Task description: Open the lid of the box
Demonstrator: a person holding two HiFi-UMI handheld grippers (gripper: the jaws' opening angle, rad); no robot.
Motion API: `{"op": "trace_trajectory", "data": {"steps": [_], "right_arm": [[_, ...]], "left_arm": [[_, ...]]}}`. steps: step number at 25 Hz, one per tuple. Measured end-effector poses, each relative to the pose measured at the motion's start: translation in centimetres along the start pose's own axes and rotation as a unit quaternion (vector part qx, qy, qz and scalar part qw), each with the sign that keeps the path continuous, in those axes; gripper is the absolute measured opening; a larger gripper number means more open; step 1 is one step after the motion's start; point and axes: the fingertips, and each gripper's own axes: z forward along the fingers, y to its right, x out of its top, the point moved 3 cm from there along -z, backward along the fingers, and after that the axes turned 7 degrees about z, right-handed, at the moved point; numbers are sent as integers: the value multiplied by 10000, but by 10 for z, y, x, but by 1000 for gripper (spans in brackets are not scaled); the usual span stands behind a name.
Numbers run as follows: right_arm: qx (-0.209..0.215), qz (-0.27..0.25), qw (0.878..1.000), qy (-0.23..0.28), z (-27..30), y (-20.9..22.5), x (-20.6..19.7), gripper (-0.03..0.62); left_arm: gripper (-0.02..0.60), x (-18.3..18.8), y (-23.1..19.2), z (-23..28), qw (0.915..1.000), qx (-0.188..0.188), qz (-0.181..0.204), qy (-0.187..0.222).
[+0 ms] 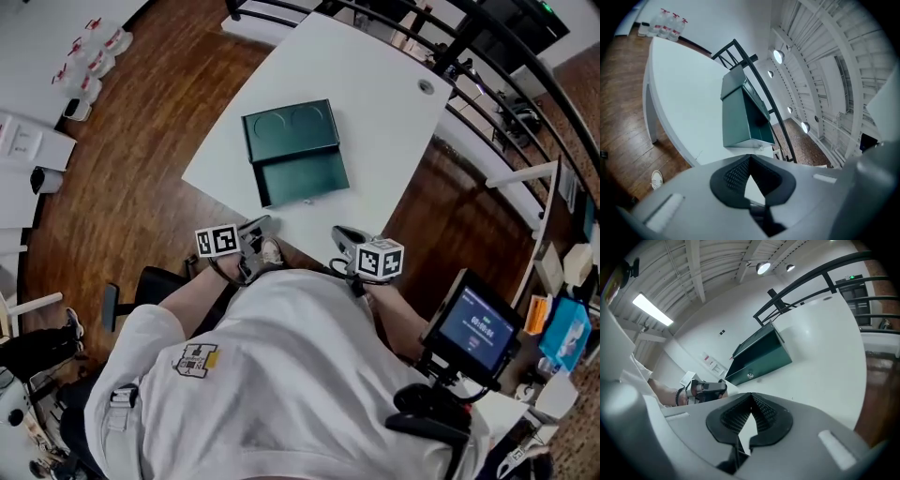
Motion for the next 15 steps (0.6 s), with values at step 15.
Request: {"op": "trace_trajectory", "data": {"steps": [15], "right_arm": [[31,112,9999,-38,13,-6,5,-2]], "left_arm": [[0,-5,-2,1,9999,49,85,-110]]}}
